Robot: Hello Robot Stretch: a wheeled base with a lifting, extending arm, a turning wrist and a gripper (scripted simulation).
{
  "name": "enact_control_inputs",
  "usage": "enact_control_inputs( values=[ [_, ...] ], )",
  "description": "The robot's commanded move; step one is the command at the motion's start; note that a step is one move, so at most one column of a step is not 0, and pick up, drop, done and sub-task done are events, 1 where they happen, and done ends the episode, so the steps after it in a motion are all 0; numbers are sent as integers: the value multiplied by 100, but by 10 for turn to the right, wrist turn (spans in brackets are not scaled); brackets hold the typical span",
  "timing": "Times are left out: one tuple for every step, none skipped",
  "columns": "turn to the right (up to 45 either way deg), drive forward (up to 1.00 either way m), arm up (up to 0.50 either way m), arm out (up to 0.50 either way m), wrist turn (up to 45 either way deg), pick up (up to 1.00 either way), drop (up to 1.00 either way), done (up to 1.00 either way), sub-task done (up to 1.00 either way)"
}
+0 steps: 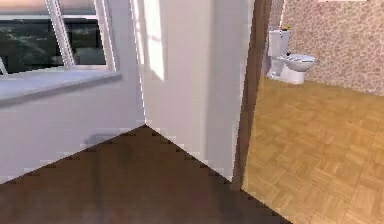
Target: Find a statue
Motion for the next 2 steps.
enact_control_inputs(
  values=[
    [0, 30, 0, 0, 0, 0, 0, 0, 0],
    [450, 0, 0, 0, 0, 0, 0, 0, 0]
  ],
)
